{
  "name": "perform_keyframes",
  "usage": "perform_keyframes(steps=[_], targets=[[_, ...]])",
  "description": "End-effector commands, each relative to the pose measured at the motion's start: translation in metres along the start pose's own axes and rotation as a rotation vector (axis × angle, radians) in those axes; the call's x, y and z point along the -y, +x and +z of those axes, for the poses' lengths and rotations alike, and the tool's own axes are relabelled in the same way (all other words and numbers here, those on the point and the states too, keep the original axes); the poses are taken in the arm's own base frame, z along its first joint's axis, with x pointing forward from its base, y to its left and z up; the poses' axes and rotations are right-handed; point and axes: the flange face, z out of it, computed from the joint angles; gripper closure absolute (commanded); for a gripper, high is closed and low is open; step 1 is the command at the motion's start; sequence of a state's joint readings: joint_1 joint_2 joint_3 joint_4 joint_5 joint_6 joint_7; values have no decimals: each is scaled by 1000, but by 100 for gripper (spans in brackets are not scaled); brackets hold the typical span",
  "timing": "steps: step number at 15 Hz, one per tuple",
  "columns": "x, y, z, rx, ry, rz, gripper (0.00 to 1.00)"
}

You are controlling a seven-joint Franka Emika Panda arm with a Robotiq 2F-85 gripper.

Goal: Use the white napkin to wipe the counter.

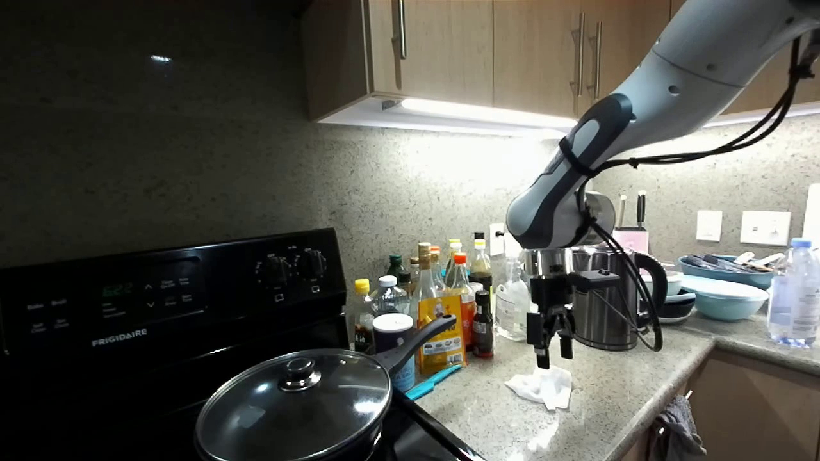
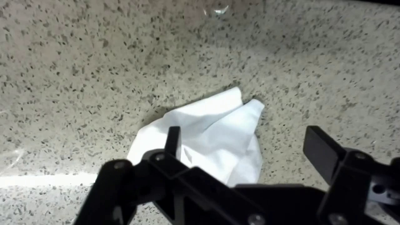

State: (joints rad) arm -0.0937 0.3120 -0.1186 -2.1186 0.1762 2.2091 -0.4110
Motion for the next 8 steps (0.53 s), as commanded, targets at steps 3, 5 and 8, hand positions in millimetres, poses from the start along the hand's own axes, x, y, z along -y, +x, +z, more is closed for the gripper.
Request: perform_keyframes(steps=[3,5,8], targets=[[-32,31,31,21,18,35,40],[-40,34,37,27,33,46,53],[-48,36,43,27,31,62,74]])
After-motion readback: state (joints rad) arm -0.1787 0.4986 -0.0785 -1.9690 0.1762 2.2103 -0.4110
